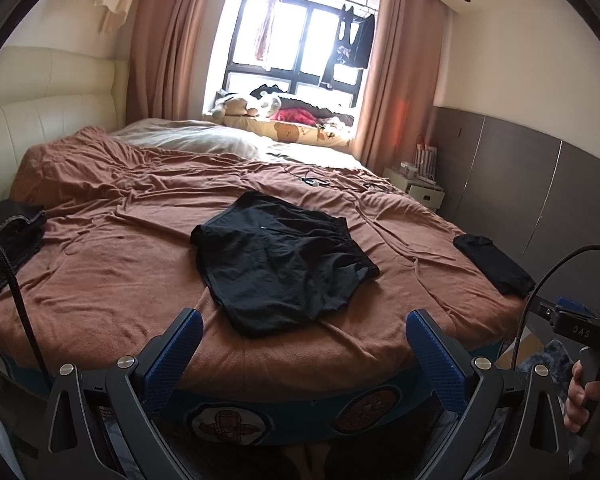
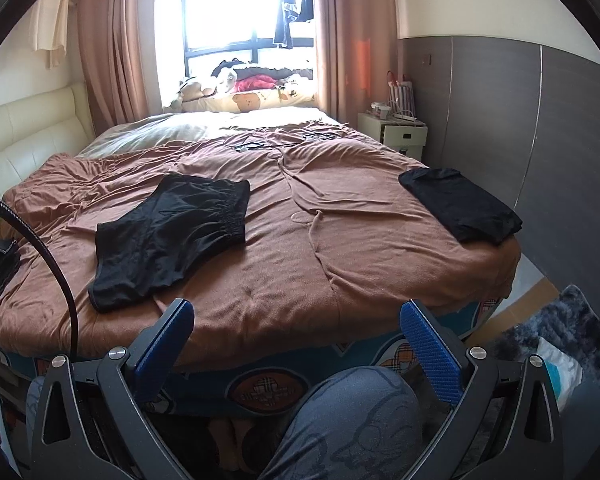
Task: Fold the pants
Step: 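Move both tools toward the black pants on the bed, then lower the left gripper onto the pants leg hem and close it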
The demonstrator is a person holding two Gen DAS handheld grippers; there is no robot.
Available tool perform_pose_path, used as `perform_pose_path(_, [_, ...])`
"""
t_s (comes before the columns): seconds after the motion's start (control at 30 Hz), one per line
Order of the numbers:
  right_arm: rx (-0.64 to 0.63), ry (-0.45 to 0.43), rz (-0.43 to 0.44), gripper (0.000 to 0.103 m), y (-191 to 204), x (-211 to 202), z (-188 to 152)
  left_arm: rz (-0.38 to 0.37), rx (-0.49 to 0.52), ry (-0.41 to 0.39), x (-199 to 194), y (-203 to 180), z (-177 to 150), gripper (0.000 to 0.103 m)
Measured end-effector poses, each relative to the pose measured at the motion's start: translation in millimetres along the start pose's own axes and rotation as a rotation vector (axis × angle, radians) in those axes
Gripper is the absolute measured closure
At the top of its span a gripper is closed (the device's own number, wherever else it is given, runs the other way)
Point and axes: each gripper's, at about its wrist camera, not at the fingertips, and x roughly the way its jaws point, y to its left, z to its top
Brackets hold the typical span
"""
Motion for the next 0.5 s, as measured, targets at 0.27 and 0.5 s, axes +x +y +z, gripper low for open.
perform_pose_path(0.27, [0.012, 0.029, 0.018, 0.0, -1, 27, 16, 0.003, -0.037, 0.047, 30, 15, 9, 0.001])
perform_pose_path(0.5, [0.017, 0.063, 0.038, 0.0, -3, 53, 28, 0.021, -0.069, 0.102, 61, 30, 11, 0.002])
